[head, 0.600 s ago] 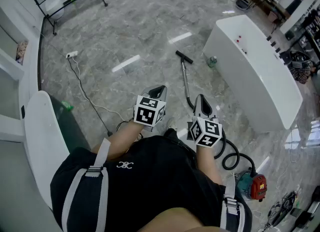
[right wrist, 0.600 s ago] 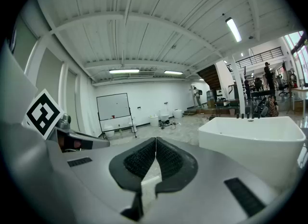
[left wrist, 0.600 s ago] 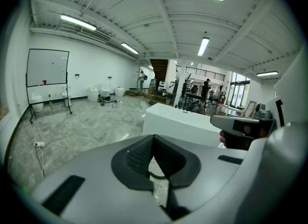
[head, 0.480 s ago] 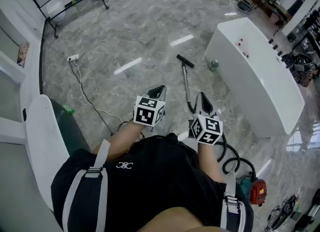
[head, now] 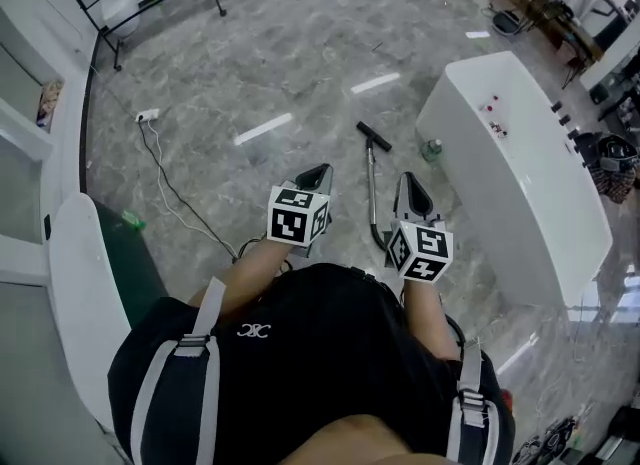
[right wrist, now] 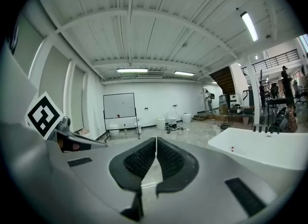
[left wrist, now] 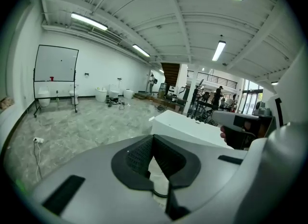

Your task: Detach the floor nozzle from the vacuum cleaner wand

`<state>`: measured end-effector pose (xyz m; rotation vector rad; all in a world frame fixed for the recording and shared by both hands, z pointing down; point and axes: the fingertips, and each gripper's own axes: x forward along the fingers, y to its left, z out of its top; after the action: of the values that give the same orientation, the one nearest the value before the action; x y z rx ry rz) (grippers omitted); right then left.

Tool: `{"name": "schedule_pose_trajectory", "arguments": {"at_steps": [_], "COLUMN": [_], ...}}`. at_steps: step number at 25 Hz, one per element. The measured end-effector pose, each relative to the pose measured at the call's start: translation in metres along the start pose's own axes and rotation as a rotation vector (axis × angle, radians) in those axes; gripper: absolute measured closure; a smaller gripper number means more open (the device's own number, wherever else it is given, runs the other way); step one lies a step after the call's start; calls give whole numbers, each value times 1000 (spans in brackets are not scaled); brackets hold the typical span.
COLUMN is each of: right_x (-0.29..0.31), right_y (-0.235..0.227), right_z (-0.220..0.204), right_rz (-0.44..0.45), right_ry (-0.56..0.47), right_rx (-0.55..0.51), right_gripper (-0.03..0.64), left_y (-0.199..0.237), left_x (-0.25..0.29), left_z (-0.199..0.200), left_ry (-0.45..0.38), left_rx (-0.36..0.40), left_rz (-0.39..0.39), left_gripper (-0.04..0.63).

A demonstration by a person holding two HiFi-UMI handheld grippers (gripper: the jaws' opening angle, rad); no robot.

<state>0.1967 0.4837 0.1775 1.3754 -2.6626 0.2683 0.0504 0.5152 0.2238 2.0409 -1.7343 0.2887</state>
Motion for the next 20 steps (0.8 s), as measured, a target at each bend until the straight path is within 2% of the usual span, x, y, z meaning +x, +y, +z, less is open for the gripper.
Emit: {"name": "schedule_pose_trajectory", "arguments": {"at_steps": [3, 7, 13, 20], "right_x": [19, 43, 65, 103], "right_y": [-23, -50, -82, -69], "right_z": [-4, -14, -12, -21], "right_rz": [-1, 0, -2, 86], "right_ry": [24, 57, 79, 93], "right_rx": [-5, -6, 7, 9], "right_gripper": [604, 604, 603, 603], "left_y": [-7, -18, -24, -6], "left_x": [31, 66, 97, 117], "left_z": [8, 13, 22, 42], "left_ry": [12, 21, 43, 26], "left_rx": [-20, 6, 9, -23], "left_rz": [-22, -35, -16, -13], "left_gripper": [595, 595, 595, 595]}}
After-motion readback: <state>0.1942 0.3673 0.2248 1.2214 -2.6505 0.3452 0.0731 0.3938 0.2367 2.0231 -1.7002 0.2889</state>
